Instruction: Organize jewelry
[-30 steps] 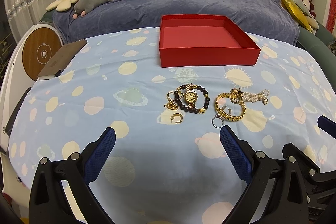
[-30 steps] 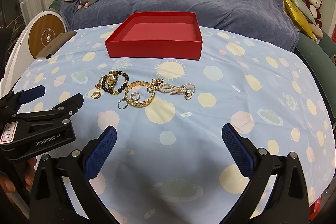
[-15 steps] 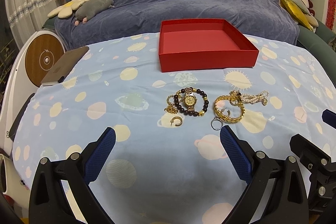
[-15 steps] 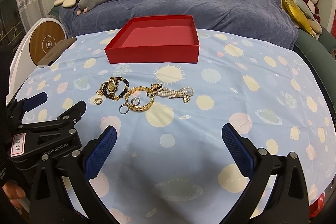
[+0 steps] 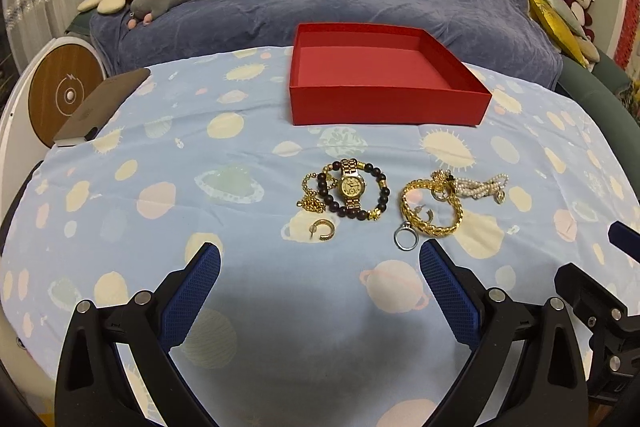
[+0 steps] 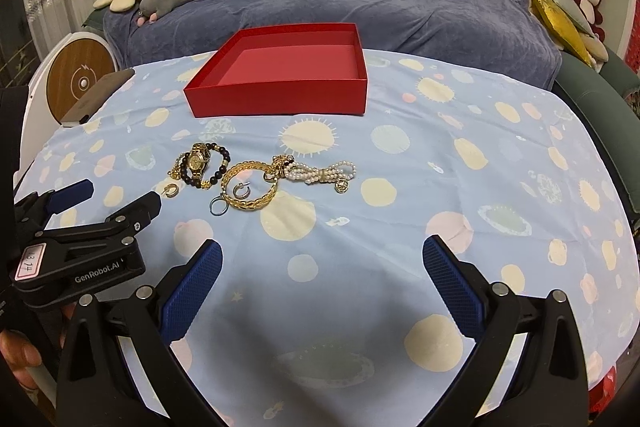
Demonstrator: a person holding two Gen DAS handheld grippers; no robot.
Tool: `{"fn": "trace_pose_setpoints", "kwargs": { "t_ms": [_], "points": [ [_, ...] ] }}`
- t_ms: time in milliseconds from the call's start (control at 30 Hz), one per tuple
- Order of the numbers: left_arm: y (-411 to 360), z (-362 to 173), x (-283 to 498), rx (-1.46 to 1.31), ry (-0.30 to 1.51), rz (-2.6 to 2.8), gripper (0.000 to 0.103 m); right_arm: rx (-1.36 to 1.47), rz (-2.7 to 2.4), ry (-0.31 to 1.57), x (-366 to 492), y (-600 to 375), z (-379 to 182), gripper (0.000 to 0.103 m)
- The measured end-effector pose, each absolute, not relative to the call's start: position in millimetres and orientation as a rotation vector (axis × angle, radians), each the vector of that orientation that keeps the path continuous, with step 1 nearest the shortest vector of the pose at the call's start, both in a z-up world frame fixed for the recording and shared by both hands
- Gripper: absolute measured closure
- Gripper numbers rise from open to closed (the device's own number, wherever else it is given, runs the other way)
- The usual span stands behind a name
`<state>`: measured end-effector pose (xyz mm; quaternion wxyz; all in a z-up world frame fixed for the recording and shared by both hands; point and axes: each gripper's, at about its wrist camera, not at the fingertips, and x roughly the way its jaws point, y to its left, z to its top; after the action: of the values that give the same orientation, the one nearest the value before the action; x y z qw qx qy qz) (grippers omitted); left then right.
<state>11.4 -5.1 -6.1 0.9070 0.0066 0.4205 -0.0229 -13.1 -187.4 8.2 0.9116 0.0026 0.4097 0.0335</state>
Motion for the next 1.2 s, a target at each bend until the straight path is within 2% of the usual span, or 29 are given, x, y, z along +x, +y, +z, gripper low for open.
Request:
{"fn": "trace_pose_setpoints", "kwargs": {
  "t_ms": [1200],
  "points": [
    [9.0, -15.3, 12.1, 0.004, 0.868, -0.010, 0.006, -0.023, 0.070, 0.847, -3.2, -180.8, -5.6, 0.005]
  ]
}}
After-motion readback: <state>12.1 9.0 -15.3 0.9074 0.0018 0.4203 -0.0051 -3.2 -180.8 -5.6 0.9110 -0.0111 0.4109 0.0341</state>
